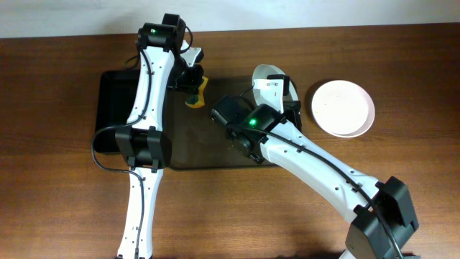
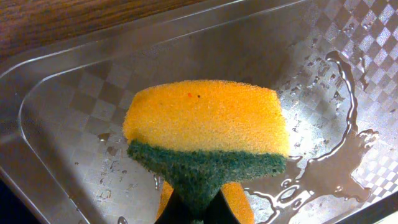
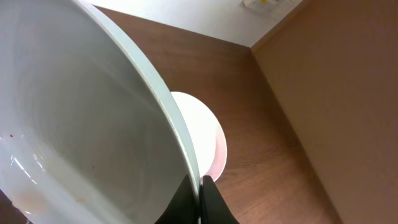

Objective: Clean dirty plates on tray and stack at the side
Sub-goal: 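Lift the cleaned plate with right gripper and carry it right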

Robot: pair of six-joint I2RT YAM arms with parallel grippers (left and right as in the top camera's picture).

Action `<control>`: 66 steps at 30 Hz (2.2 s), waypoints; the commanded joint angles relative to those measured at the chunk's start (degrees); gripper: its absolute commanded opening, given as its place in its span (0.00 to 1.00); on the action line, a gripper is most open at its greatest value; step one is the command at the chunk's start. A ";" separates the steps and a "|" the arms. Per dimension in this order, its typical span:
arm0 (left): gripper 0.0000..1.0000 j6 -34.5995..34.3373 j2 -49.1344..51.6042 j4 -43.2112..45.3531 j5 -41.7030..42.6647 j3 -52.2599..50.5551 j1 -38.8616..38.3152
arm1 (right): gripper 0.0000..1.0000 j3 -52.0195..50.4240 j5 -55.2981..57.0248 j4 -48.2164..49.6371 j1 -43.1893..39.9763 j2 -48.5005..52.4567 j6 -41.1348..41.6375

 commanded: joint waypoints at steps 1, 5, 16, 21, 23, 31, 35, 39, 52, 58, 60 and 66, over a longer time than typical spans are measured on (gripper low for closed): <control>0.01 -0.37 -3.02 -0.09 -0.94 0.92 0.24 | 0.04 0.11 3.10 -0.24 0.70 -0.39 1.84; 0.01 -0.37 -3.02 -0.09 -1.27 0.92 0.24 | 0.04 0.11 2.67 -0.20 0.70 -0.39 1.84; 0.01 -0.37 -3.02 -0.09 -1.25 0.92 0.24 | 0.04 0.11 -1.44 -0.22 0.70 -0.39 1.81; 0.01 -0.35 -3.02 -0.09 -1.25 0.92 0.24 | 0.04 0.17 -5.35 -0.15 0.70 -0.39 1.84; 0.01 -0.37 -3.02 -0.09 -1.25 0.92 0.24 | 0.04 0.39 -6.49 -0.15 0.70 -0.39 1.81; 0.01 -0.37 -3.02 -0.09 -1.25 0.92 0.24 | 0.04 1.03 -27.87 3.39 -4.57 -0.39 1.49; 0.01 -0.37 -3.02 -0.09 -1.25 0.92 0.24 | 0.04 1.03 -43.43 7.48 -10.10 -0.39 -5.20; 0.01 -0.37 -3.02 -0.09 -1.25 0.92 0.24 | 0.04 1.03 -58.38 9.53 -16.85 -0.92 -10.40; 0.01 -0.37 -3.02 -0.09 -1.25 0.92 0.24 | 0.04 1.03 -74.40 10.36 -33.90 -1.68 -16.33; 0.01 -0.37 -3.02 -0.09 -1.25 0.92 0.24 | 0.04 1.03 -77.48 9.75 -45.18 -1.68 -19.19; 0.00 -0.37 -3.02 -0.09 -1.22 0.92 0.24 | 0.04 1.03 -77.57 9.31 -48.94 -1.68 -20.31; 0.01 -0.37 -3.02 -0.09 -1.22 0.92 0.24 | 0.04 -0.33 -73.59 9.46 -58.51 -1.31 -21.92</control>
